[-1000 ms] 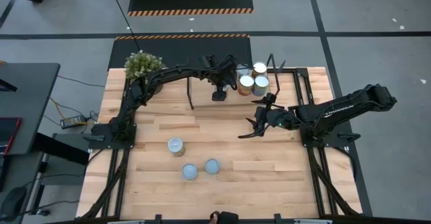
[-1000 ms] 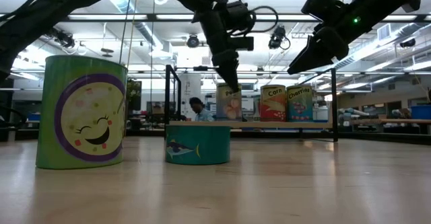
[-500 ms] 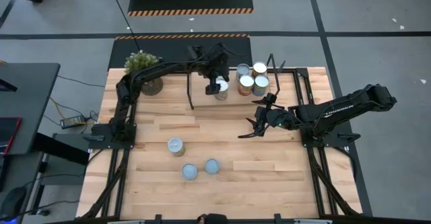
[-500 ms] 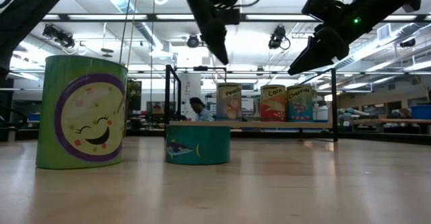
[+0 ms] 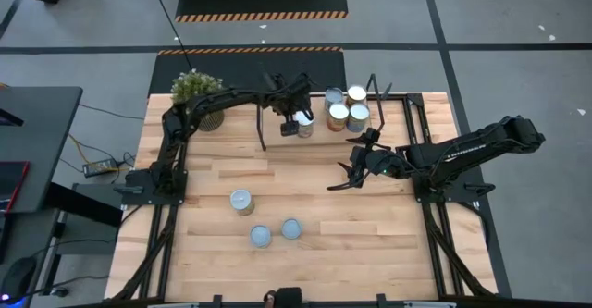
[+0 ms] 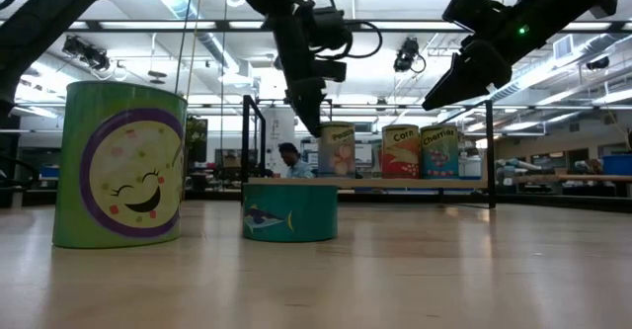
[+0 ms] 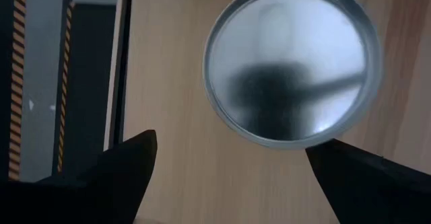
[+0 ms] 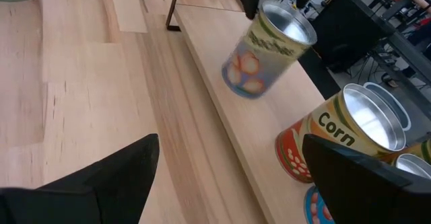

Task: Pick and place cans onto a shelf
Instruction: Put the canned peaches on the shelf

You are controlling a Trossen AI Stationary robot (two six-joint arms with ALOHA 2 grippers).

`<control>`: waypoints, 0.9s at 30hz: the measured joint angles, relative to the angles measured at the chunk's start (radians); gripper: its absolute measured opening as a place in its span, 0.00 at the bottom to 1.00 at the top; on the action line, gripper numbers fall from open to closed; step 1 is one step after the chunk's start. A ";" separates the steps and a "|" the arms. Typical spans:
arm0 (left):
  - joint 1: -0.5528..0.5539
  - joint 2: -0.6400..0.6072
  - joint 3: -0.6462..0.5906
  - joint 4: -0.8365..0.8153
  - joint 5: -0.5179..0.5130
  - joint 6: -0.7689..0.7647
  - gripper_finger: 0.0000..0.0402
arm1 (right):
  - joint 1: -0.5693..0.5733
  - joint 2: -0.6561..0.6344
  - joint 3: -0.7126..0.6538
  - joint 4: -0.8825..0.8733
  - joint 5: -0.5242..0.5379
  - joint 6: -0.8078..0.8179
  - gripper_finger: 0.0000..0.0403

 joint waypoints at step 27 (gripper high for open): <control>0.002 0.000 -0.042 0.189 0.054 -0.017 0.96 | 0.000 0.000 0.000 0.000 0.000 0.002 0.93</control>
